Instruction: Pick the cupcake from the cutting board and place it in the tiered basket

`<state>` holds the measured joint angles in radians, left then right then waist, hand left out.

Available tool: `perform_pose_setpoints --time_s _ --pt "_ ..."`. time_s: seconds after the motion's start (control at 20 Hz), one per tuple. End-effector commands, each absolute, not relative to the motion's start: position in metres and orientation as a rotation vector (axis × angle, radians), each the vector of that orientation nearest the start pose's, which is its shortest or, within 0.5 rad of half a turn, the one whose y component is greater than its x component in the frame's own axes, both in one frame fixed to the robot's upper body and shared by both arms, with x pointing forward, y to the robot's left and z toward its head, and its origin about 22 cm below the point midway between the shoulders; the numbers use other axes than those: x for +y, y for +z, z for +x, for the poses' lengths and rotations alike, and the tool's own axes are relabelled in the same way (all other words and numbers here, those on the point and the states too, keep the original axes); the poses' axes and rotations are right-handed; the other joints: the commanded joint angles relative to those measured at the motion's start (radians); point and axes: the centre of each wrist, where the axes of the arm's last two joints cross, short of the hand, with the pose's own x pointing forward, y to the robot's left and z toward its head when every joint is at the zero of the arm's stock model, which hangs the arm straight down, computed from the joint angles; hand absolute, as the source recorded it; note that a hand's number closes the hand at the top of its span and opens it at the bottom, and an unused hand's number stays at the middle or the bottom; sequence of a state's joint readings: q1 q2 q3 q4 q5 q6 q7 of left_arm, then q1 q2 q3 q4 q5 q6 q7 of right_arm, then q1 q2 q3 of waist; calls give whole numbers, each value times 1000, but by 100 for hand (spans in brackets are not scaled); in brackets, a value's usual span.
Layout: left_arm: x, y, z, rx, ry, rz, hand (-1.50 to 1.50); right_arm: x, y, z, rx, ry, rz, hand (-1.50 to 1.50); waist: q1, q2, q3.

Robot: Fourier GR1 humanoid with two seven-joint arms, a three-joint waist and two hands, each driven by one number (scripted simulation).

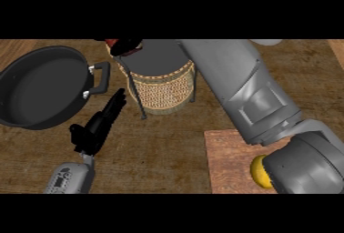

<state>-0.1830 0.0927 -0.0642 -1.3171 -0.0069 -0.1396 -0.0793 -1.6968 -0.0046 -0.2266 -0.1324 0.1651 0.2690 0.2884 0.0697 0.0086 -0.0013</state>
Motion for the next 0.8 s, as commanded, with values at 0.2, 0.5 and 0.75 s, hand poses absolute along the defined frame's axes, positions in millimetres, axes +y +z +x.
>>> perform_pose_setpoints --time_s 0.2,0.5,0.75 --pt "219 -14 277 -1546 -279 -125 0 -5 259 453 -1431 613 64 -150 -21 -1 0" --pt "225 -17 274 -1542 -244 -90 0 -66 285 471 -1591 329 -184 -150 -39 2 1" --pt "235 -20 269 -1546 -269 -87 0 -153 285 484 -1670 112 -183 -150 -45 2 2"
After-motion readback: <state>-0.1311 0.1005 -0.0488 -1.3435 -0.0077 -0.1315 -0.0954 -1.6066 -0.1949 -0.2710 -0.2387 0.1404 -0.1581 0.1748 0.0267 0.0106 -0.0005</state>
